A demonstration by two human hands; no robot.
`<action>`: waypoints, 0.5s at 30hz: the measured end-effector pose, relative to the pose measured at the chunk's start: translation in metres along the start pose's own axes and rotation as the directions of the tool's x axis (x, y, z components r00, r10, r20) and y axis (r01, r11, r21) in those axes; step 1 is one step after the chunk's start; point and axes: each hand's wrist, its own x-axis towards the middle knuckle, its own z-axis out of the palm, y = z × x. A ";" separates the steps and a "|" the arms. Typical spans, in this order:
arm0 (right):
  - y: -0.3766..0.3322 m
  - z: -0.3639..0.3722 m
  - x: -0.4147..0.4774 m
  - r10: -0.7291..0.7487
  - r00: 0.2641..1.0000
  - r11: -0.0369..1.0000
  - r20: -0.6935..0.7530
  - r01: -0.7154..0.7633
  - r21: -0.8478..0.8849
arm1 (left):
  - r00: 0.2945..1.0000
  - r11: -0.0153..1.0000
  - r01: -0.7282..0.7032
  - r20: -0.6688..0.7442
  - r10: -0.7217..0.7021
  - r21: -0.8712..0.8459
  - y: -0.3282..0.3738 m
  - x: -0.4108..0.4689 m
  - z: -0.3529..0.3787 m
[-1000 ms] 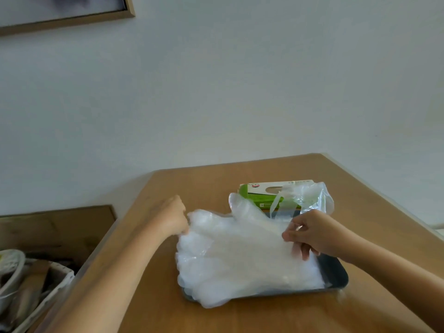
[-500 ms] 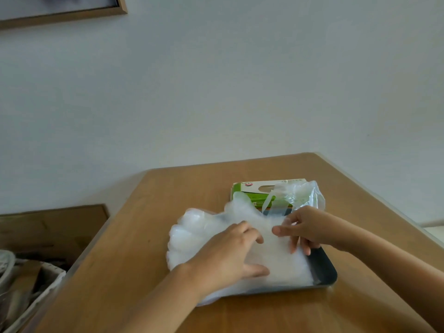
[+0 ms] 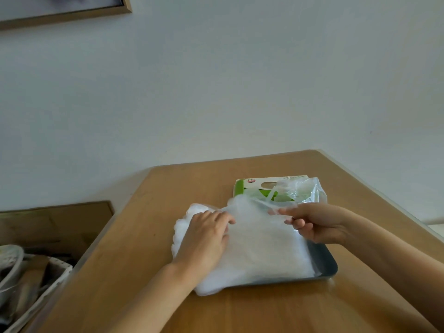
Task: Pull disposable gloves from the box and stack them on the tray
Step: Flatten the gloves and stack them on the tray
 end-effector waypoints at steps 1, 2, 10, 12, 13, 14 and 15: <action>0.000 -0.002 0.001 -0.023 1.000 0.993 -0.016 0.021 -0.114 | 1.000 1.000 -0.013 -0.004 0.013 0.015 -0.002 -0.001 -0.001; 0.001 -0.004 0.002 -0.062 0.997 0.962 -0.051 0.046 -0.269 | 0.998 0.998 -0.051 -0.022 0.052 0.038 -0.004 -0.002 -0.001; 0.013 -0.002 0.010 -0.463 0.877 0.403 -0.131 0.076 -0.912 | 0.945 0.971 -0.136 0.320 0.068 0.197 0.020 -0.016 -0.041; 0.014 -0.001 0.008 -0.475 0.870 0.392 -0.135 0.072 -0.917 | 0.922 0.992 -0.046 0.388 -0.002 0.114 0.017 -0.018 -0.050; 0.014 0.000 0.008 -0.480 0.866 0.391 -0.137 0.071 -0.918 | 0.929 0.997 -0.027 0.370 -0.003 0.075 0.017 -0.017 -0.052; 0.015 0.000 0.007 -0.484 0.864 0.391 -0.141 0.070 -0.918 | 0.943 1.000 -0.012 0.332 0.006 0.017 0.021 -0.017 -0.056; 0.016 -0.001 0.006 -0.484 0.863 0.395 -0.144 0.068 -0.916 | 0.958 0.999 0.007 0.286 0.008 -0.051 0.025 -0.016 -0.057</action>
